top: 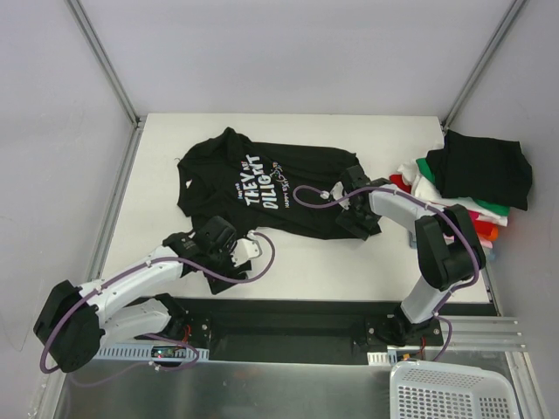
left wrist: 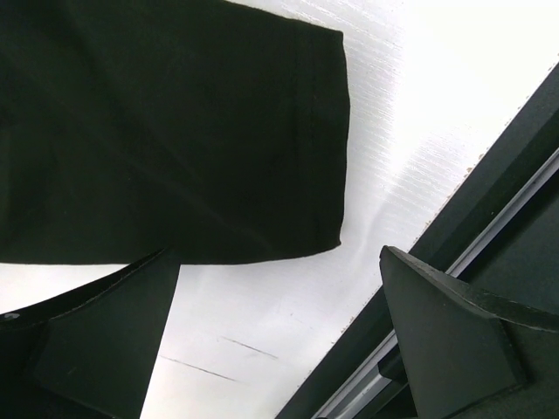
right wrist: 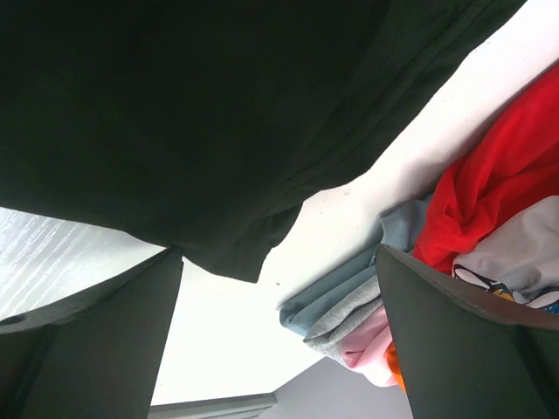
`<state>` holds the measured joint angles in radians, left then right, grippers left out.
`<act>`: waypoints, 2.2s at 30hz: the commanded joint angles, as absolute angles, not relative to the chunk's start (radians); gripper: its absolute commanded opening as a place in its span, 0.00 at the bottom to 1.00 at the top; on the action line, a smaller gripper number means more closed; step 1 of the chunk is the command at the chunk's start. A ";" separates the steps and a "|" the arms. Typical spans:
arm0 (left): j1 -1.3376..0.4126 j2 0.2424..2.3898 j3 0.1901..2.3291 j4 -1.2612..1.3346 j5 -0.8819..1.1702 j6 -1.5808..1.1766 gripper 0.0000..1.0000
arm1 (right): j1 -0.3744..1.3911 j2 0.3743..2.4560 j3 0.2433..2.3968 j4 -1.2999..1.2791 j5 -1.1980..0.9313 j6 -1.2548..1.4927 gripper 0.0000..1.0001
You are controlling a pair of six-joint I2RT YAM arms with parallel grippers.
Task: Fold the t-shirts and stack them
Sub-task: Flatten the tshirt out
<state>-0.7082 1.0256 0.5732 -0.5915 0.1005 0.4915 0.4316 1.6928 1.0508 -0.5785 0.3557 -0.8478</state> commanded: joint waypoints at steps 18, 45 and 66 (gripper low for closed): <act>-0.715 1.216 0.591 -0.445 0.068 0.557 0.97 | 0.400 1.713 1.075 -0.598 0.236 -0.907 0.89; -0.713 1.275 0.606 -0.382 0.005 0.571 0.90 | 0.354 1.664 0.994 -0.683 0.055 -0.966 0.42; -0.710 1.168 0.577 -0.374 -0.112 0.587 0.00 | 0.353 1.586 0.954 -0.736 0.092 -0.953 0.01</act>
<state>-0.7074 1.2514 0.5888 -0.3637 -0.0452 0.5735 0.3584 1.6703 0.9871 -0.6613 0.0753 -0.9527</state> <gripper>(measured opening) 0.025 0.022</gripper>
